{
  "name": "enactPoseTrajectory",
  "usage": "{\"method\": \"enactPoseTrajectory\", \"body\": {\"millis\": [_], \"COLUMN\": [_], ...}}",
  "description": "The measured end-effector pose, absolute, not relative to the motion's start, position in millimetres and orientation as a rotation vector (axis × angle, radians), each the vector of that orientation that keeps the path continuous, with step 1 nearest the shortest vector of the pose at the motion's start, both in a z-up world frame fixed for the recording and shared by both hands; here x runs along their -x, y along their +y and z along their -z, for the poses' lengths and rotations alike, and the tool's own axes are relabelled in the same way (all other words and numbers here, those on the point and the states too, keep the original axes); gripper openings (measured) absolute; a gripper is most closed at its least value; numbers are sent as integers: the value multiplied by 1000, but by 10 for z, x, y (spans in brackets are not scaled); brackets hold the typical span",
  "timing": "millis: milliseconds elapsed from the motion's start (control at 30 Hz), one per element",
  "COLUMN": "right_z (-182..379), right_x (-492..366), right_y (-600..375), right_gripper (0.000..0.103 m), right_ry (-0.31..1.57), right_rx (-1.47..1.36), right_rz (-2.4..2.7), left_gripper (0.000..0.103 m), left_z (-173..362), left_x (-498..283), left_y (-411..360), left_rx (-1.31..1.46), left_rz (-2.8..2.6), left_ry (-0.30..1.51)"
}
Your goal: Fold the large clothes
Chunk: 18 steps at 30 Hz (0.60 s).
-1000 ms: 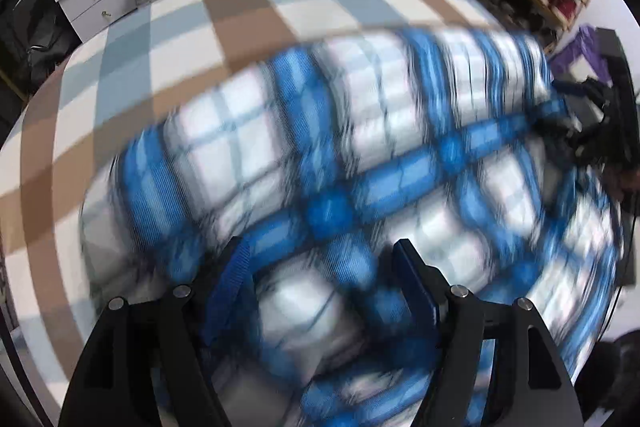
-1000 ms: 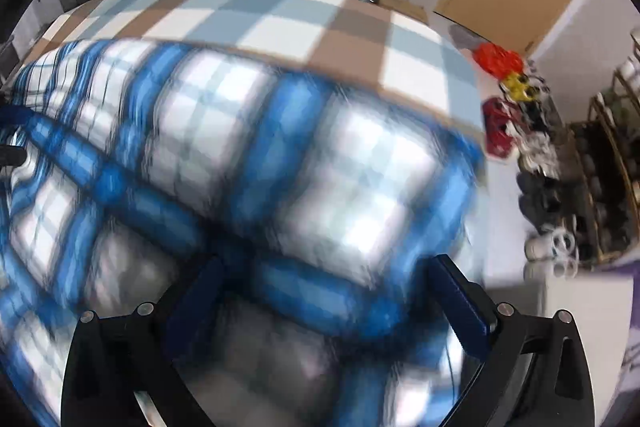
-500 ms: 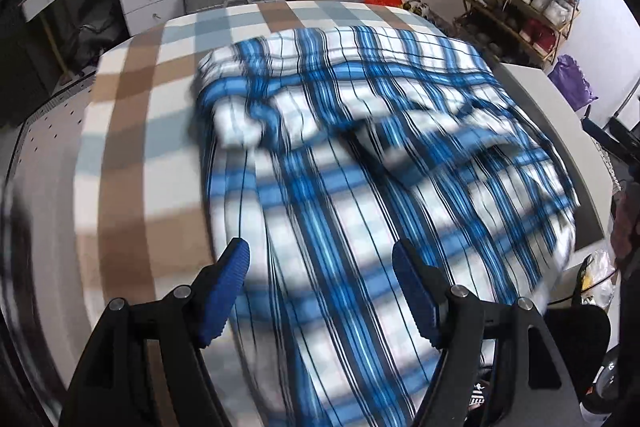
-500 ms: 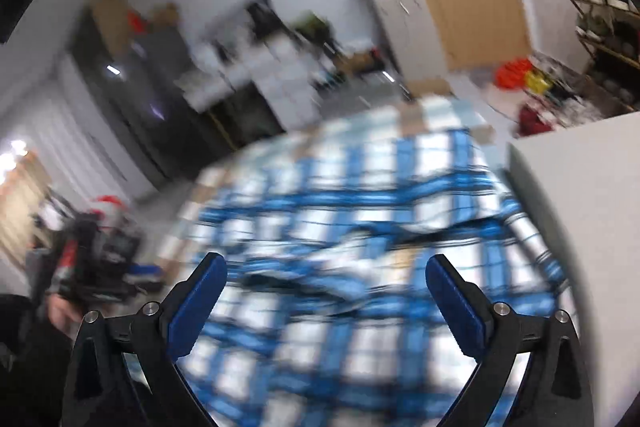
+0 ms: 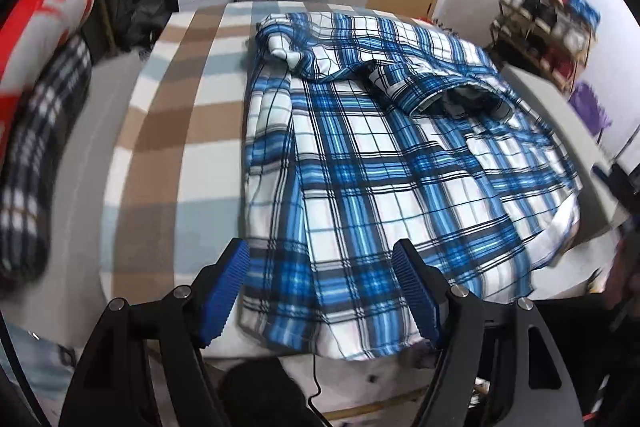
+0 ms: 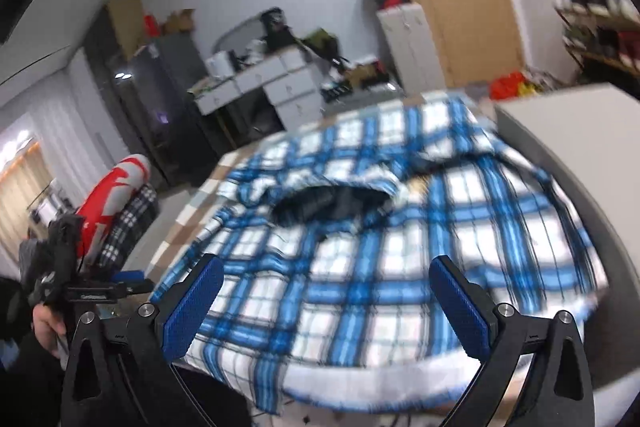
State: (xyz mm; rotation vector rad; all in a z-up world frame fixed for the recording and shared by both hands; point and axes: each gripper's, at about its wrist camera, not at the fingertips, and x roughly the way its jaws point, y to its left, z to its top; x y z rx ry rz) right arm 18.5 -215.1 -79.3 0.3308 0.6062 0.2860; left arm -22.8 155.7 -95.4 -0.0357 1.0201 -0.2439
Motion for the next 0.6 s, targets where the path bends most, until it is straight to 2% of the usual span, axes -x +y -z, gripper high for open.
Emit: {"method": "enactPoseTrajectory", "body": {"millis": [167,467,533,600], "right_z": [846,984,996,993], "right_x": [-106,-207,-202,-195], "right_y": [-2317,-2412,-2425,-2443], "right_gripper": [103,103,103,103], "right_ry": [604,663,664,664], "right_rx": [-386,-395,-392,-401], "right_rz": [-249,-231,-231,-235], "left_gripper": [70,70,67,56], "left_z": [1127,1385,1442,1456], "left_x": [160,-21,-47,-59], "left_y": [1585,1599,1539,1501], "left_rx": [-37,7,0,-32], "left_rz": [200,239,275,255], "left_ry": [1084,1222,1260,1251]}}
